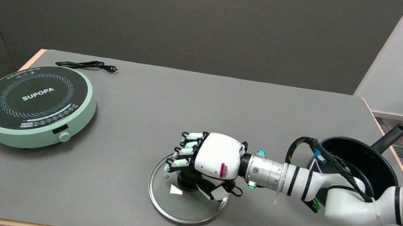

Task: Pick up the pot lid.

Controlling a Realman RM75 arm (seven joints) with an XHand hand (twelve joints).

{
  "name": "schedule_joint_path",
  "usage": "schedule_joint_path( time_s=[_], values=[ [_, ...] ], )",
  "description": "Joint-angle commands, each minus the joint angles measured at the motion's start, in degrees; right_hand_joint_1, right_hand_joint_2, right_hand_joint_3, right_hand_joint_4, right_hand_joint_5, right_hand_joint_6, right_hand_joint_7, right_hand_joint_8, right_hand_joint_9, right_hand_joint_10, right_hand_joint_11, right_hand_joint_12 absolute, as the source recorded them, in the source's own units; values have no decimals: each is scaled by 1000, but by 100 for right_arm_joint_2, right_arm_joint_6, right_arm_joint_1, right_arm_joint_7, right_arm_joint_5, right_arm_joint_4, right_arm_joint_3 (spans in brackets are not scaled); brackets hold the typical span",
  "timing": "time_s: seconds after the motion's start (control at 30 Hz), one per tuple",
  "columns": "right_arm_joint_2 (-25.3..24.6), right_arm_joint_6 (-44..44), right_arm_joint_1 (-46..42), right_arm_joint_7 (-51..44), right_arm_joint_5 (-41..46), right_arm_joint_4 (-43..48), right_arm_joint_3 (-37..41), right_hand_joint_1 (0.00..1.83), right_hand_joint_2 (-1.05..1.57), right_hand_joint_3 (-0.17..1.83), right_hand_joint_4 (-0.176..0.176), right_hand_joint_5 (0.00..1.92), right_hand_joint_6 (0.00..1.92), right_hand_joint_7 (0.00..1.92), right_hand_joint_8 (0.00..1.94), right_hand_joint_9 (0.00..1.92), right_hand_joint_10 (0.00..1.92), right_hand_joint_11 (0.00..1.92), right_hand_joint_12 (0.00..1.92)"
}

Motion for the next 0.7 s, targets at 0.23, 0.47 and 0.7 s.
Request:
schedule_joint_path(
  time_s=[0.23, 0.47, 0.7],
  values=[
    [-45, -11, 506, 6, 1, 121, -651, 972, 702, 918, 176, 539, 403, 683, 263, 691, 472, 424, 549],
    [122, -11, 713, 48, 8, 57, -952, 960, 715, 892, 176, 547, 482, 713, 303, 711, 530, 442, 560],
    [153, -10, 840, 302, 8, 81, -1127, 967, 716, 884, 176, 558, 538, 730, 321, 723, 570, 451, 575]
  ],
)
